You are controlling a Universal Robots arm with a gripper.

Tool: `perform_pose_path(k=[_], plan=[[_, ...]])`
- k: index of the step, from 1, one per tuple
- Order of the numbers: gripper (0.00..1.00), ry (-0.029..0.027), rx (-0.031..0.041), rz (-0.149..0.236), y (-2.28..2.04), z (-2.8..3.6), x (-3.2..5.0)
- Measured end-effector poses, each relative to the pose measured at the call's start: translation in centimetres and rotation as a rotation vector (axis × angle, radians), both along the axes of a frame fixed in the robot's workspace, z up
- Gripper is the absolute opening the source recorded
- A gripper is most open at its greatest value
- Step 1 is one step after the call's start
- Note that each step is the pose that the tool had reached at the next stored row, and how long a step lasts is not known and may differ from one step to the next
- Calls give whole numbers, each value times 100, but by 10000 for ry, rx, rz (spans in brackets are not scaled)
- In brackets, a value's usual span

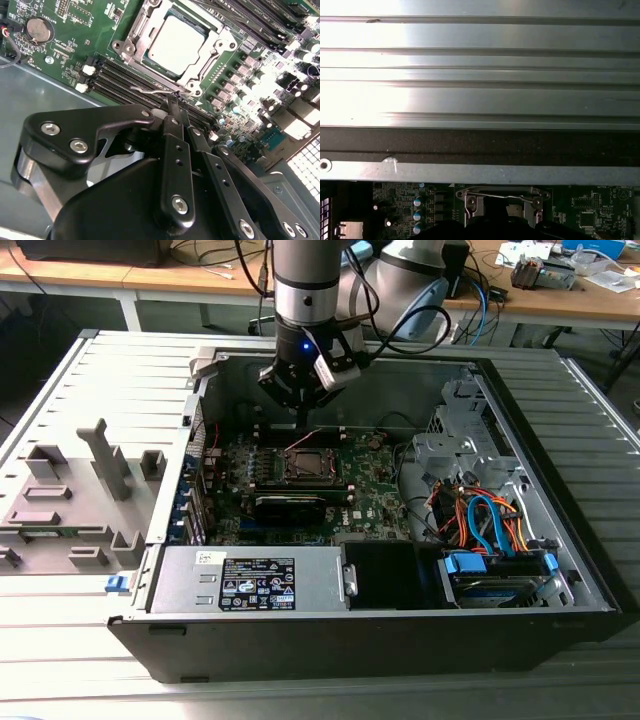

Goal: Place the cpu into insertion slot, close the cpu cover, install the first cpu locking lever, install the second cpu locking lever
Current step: 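Install the first cpu locking lever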

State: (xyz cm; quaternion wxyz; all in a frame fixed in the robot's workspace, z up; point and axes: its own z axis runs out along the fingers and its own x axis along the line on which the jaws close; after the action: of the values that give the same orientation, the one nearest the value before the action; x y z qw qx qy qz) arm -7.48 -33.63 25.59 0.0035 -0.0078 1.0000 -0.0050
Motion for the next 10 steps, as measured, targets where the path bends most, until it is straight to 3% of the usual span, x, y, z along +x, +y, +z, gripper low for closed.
perform_pose_path(k=[10], plan=[[11, 0, 0, -1, 0, -8, 28]])
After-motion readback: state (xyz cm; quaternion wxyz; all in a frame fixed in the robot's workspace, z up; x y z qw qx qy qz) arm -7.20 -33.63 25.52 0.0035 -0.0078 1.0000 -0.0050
